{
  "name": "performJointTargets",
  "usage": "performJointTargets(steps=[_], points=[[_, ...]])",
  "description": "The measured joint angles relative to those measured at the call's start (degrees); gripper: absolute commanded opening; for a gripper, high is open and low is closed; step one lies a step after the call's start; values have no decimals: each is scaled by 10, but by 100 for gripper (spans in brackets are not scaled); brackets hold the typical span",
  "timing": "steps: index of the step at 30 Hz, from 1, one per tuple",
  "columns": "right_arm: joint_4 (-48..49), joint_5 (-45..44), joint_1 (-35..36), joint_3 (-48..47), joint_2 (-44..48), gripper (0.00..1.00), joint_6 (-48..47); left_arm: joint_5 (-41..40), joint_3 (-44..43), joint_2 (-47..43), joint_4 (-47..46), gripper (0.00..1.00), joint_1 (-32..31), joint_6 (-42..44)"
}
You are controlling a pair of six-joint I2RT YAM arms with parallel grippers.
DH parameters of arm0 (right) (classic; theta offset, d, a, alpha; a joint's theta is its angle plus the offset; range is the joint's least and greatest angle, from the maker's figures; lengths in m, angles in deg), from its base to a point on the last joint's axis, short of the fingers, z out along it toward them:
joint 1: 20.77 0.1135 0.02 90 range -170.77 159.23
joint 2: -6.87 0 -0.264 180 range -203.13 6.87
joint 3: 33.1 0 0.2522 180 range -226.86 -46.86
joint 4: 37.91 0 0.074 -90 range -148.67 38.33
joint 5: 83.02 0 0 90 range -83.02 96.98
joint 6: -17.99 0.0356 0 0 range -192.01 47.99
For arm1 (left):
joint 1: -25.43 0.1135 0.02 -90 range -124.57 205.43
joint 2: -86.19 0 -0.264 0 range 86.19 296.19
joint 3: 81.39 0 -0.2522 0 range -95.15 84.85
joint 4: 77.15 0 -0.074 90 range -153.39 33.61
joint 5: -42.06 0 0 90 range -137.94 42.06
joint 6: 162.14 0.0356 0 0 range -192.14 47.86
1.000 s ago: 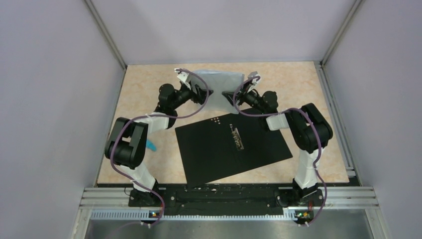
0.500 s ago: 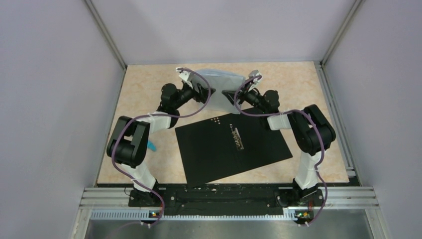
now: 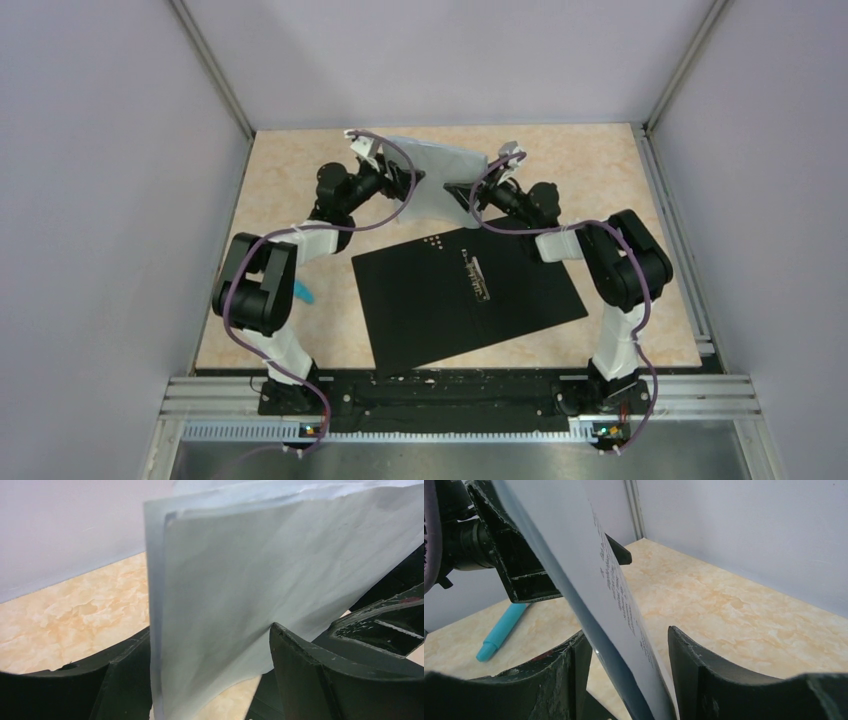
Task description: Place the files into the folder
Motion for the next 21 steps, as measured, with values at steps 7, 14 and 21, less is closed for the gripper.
performJointTargets(steps=[7, 14, 21], points=[[6, 1, 0, 0, 0, 55, 4, 16, 0, 0, 13, 80, 10, 3], [6, 3, 0, 0, 0, 44, 5, 36, 0, 0, 15, 74, 12, 2], [21, 4, 0, 1, -10, 0, 6, 54, -2, 0, 24, 70, 14, 3]])
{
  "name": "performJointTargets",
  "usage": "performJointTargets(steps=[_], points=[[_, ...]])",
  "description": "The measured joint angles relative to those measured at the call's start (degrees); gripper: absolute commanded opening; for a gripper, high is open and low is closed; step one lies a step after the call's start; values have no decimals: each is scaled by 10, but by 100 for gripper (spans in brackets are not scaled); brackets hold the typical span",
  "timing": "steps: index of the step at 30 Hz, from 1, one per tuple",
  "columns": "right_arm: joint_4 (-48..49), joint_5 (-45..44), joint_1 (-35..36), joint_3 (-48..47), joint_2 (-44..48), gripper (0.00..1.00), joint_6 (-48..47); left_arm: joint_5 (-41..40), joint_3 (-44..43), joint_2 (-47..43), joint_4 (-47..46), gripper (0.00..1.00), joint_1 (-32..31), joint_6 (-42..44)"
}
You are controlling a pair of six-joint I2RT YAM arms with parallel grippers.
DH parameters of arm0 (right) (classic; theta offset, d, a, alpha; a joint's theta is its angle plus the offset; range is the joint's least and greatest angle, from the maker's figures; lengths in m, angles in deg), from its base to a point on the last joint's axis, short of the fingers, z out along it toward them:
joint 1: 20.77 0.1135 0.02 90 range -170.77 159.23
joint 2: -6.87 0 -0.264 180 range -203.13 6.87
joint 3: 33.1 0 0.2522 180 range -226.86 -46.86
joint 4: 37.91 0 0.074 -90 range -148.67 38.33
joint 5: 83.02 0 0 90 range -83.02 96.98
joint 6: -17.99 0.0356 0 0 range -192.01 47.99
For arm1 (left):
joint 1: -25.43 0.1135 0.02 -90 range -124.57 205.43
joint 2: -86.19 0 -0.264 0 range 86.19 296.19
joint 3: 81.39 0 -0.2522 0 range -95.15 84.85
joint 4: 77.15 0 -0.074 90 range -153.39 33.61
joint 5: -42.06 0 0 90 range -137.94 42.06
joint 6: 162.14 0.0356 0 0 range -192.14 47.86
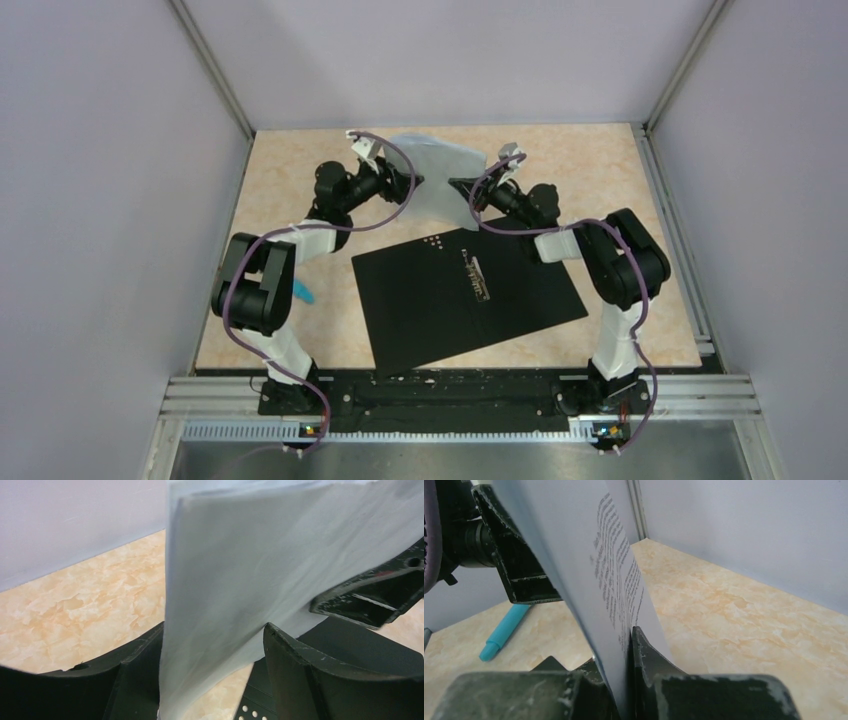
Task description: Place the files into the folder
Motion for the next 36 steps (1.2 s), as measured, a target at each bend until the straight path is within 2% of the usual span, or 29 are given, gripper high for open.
performJointTargets(steps=[8, 16, 23, 31, 34, 36], points=[[-25, 12, 0, -3, 11, 0, 2, 5, -8, -27, 38, 75, 11, 11], [-203, 77, 0, -67, 160, 0, -25, 53, -42, -162, 91, 79, 70, 10], [-379, 133, 6, -150, 304, 0, -73, 126, -83, -288, 144, 80, 77, 12], [-524, 181, 11, -186, 393, 0, -99, 176, -84, -376, 171, 80, 77, -27], [-548, 189, 13, -191, 409, 0, -103, 196, -83, -395, 170, 80, 75, -49], [-559, 197, 15, -197, 414, 0, -103, 206, -83, -403, 169, 84, 70, -59]])
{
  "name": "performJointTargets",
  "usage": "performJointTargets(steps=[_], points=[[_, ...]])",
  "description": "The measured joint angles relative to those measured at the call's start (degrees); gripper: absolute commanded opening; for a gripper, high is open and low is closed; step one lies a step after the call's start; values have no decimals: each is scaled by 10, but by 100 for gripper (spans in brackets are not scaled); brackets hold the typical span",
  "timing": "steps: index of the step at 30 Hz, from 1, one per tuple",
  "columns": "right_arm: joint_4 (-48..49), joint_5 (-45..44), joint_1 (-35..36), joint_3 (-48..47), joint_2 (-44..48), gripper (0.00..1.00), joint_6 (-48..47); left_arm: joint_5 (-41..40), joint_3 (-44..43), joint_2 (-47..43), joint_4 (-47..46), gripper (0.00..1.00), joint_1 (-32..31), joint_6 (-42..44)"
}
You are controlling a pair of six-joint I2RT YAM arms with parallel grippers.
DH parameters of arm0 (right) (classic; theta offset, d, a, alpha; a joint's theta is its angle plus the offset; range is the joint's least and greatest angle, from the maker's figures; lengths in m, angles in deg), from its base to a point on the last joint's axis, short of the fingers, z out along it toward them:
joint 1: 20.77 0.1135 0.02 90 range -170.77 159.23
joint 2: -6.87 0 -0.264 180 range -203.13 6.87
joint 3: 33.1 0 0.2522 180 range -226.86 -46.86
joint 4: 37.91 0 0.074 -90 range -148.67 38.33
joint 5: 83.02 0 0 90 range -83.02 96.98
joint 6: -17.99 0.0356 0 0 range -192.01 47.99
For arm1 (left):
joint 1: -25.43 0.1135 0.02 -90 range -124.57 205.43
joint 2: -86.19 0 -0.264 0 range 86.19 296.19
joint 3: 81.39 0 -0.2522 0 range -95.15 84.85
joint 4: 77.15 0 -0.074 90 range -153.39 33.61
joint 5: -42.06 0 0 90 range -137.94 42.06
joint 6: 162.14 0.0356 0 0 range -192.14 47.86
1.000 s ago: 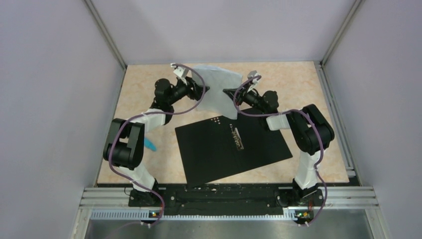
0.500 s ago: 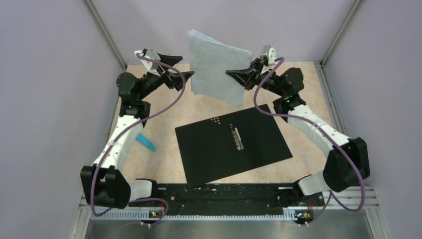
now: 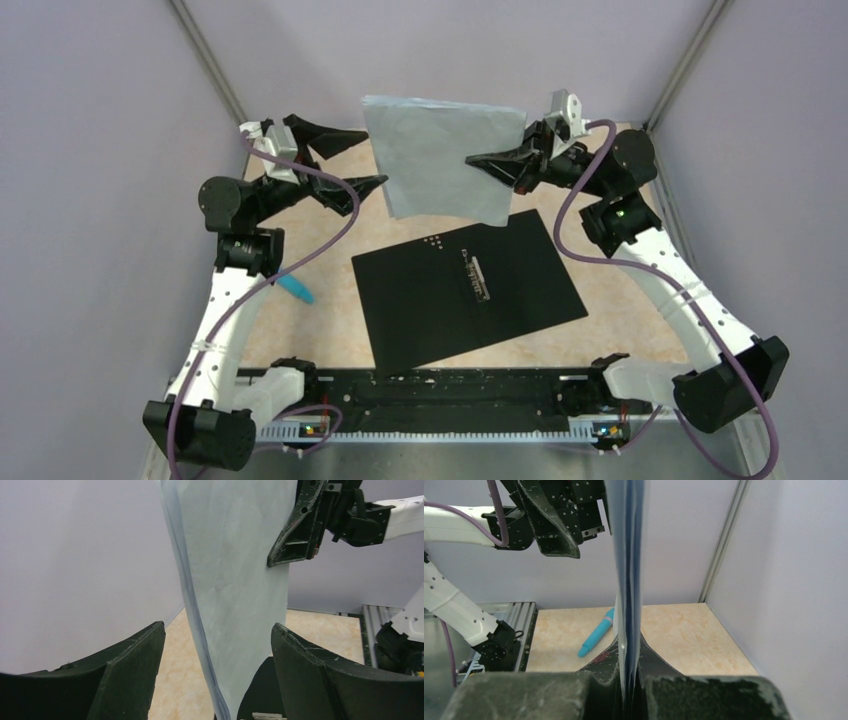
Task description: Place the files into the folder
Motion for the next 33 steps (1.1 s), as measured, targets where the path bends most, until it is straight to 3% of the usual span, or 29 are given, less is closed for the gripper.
performJointTargets(steps=[6, 15, 29, 32, 33], points=[[-18, 19, 4, -8, 5, 0, 0, 14, 0, -2, -2, 85, -10, -19], [-26, 33, 4, -8, 8, 0, -1, 27, 0, 37, -57, 71, -38, -76], [-39, 60, 4, -68, -8, 0, -2, 54, 0, 61, -126, 31, -48, -154], [-37, 66, 4, -73, -20, 0, 5, 54, 0, 65, -136, 18, -50, -165], [-37, 68, 4, -74, -24, 0, 9, 54, 0, 67, -140, 9, -52, -169]])
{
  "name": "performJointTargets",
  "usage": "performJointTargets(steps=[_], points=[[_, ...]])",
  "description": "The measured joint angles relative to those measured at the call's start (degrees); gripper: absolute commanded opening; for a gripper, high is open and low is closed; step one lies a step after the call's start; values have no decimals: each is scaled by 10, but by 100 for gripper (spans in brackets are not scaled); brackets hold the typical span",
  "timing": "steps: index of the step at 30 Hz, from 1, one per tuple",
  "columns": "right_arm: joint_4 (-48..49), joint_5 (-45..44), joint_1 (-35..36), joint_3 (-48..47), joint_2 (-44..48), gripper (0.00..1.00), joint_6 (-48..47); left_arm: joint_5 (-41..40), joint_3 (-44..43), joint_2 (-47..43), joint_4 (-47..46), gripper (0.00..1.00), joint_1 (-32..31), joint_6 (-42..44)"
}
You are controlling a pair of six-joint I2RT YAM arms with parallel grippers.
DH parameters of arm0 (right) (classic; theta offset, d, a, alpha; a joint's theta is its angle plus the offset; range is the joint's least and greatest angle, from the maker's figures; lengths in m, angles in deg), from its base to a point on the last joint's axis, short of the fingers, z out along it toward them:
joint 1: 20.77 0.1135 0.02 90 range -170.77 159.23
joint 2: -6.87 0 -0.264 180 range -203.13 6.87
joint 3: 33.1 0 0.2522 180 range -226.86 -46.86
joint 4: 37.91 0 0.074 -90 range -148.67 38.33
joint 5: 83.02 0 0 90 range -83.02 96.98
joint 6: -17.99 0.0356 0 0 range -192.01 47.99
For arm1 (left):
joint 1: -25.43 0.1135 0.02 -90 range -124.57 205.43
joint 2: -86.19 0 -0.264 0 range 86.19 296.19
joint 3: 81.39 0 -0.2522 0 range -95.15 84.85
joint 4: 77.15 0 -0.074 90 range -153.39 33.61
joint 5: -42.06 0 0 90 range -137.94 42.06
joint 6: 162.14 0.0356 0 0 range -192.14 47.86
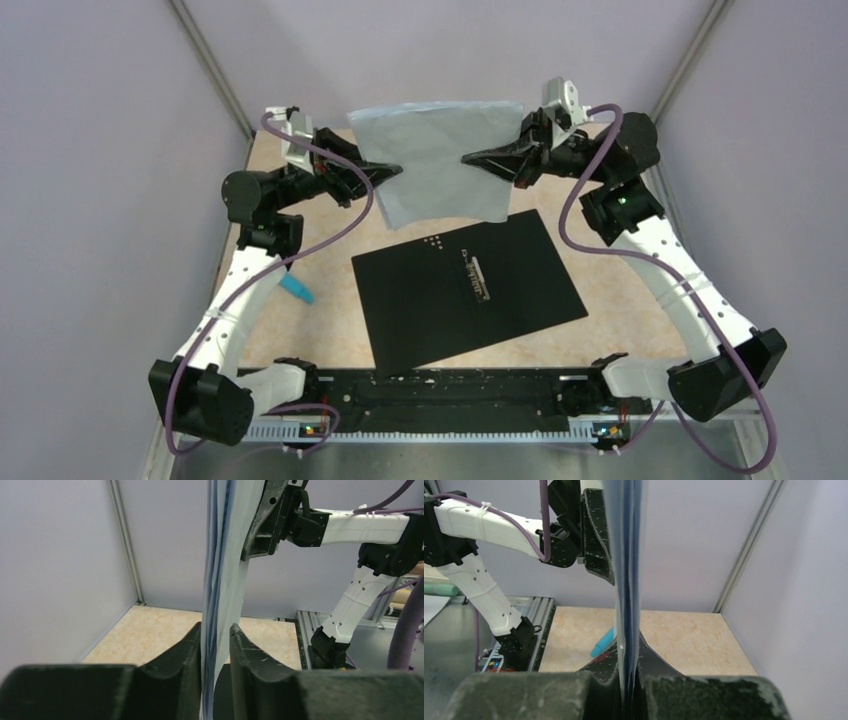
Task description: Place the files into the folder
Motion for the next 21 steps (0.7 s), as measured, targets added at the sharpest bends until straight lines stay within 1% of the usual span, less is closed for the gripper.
performJointTargets(steps=[1, 2, 3, 5, 6, 7, 9, 12, 16, 19, 21], points=[[1, 1, 0, -1, -5, 0, 4, 1, 0, 3, -4, 0, -2, -4], [2, 2, 0, -1, -9, 0, 7, 1, 0, 6, -7, 0, -3, -8], [2, 3, 0, -2, -12, 5, 9, 1, 0, 8, -9, 0, -4, -13], [3, 2, -3, -6, -20, 36, 19, -1, 0, 11, -6, 0, -5, -17], [3, 2, -7, -8, -24, 48, 27, -3, -5, 13, 9, 0, -5, -17], [7, 1, -11, -9, -26, 54, 38, -6, -14, 15, 26, 0, -5, -17], [25, 1, -21, -8, -30, 60, 65, -14, -31, 20, 54, 0, -6, -21], [68, 6, -44, -9, -36, 62, 126, -31, -69, 32, 83, 0, -6, -50], [125, 33, -61, -27, -69, 60, 215, -39, -123, 60, 100, 0, -5, -103], [193, 49, -63, -24, -96, 55, 292, -44, -150, 77, 110, 0, -5, -136], [241, 55, -64, -15, -106, 51, 339, -45, -160, 81, 134, 0, -4, -144]])
